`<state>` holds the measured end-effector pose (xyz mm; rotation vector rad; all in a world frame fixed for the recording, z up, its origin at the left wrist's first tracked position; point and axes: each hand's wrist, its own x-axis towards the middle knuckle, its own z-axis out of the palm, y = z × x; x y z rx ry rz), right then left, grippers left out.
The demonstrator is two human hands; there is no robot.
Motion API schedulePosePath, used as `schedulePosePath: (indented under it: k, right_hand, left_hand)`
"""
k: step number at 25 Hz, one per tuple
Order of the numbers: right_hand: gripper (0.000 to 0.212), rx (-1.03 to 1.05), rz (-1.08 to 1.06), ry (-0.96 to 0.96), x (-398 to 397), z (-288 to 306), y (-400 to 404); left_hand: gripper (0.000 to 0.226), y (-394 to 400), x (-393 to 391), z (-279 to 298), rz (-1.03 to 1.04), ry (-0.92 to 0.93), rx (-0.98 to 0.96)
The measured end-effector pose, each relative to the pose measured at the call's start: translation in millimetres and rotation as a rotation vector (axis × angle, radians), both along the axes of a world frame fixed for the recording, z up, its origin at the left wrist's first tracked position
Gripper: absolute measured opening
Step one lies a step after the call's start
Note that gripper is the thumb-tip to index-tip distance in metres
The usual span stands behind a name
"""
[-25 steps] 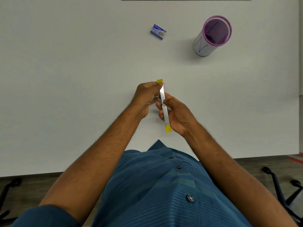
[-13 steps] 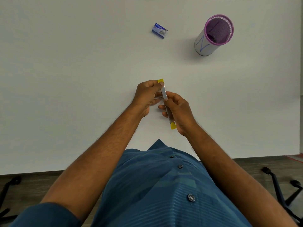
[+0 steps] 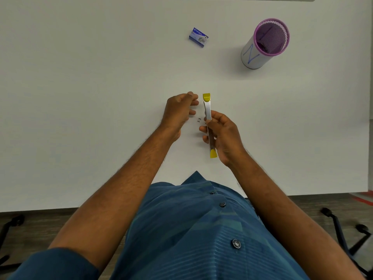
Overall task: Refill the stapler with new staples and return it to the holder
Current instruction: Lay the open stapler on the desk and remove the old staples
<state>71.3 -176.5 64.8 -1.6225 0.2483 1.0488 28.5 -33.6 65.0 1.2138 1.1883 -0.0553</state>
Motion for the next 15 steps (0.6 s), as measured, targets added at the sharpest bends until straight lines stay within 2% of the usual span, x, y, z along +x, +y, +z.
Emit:
schedulePosePath:
  k: [6, 9, 12, 15]
  right_hand:
    - [0.025, 0.135, -0.142, 0.205, -1, 3, -1]
    - [0.021, 0.168, -0.172, 0.238, 0, 4, -1]
    - [0.026, 0.150, -0.163, 0.228, 0, 5, -2]
    - [0.016, 0.163, -0.169, 0.219, -2, 5, -4]
  left_hand:
    - [0.017, 0, -3, -6, 0.127, -0.006, 0.014]
    - [0.022, 1, -6, -8, 0.149, -0.001, 0.029]
    - [0.025, 0, -9, -7, 0.140, -0.033, 0.029]
    - [0.027, -3, -11, -3, 0.069, -0.058, 0.026]
